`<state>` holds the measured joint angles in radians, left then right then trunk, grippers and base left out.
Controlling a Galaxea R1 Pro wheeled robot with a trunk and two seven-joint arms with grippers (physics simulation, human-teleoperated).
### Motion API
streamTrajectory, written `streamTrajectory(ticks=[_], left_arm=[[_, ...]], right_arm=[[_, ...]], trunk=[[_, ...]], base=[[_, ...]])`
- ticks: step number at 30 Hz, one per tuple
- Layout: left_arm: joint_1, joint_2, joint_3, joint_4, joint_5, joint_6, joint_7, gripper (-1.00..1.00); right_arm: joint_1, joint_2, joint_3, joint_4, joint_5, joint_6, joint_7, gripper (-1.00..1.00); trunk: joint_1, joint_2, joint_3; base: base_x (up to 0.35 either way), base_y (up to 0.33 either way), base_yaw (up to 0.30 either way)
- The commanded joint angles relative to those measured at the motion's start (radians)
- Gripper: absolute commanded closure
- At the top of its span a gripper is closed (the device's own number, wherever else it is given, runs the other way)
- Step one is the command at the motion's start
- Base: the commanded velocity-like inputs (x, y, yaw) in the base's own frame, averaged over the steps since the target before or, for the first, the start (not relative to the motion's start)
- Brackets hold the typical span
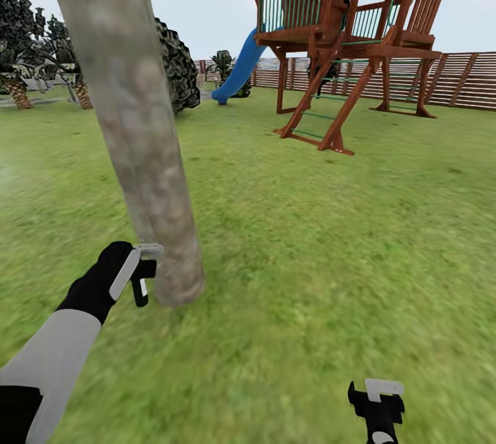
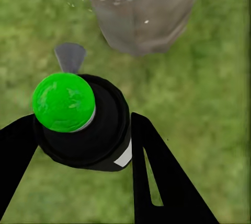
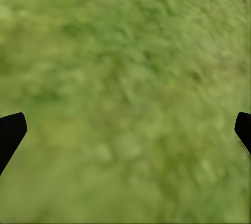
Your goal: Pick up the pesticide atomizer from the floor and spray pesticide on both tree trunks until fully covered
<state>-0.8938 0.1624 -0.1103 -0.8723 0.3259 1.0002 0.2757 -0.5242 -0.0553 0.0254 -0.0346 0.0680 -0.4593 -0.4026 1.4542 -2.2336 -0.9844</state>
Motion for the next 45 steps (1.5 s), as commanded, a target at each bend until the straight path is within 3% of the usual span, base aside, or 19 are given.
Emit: streamTrajectory(ticks=[1,13,26,34,45], left_arm=[[-0.001,0.002,-0.004,-0.003,0.011,0.003,0.01,1.0],[0.0,0.003,-0.002,-0.003,0.012,0.003,0.01,1.0],[-0.007,0.005,-0.001,-0.004,0.009,0.002,0.011,1.0],[-0.01,0.005,-0.001,-0.004,0.006,0.002,0.013,1.0],[0.001,-0.001,-0.001,-0.011,-0.002,-0.004,0.022,1.0]], right_arm=[[-0.001,0.0,0.002,0.001,0.007,0.001,-0.007,-1.0],[-0.001,0.002,0.002,0.001,0.007,0.001,-0.007,-1.0],[-0.001,0.002,0.002,0.001,0.007,0.001,-0.007,-1.0],[-0.001,0.002,0.002,0.001,0.008,0.001,-0.007,-1.0],[-0.001,0.003,0.002,0.001,0.009,0.001,-0.007,-1.0]], trunk=[[0.0,0.0,-0.001],[0.0,0.0,-0.001],[0.0,0.0,-0.001],[0.0,0.0,-0.001],[0.0,0.0,-0.001]], base=[[0.174,-0.21,0.0],[0.114,-0.244,0.01],[0.071,-0.264,0.197],[-0.114,-0.27,0.013],[0.102,-0.09,0.271]])
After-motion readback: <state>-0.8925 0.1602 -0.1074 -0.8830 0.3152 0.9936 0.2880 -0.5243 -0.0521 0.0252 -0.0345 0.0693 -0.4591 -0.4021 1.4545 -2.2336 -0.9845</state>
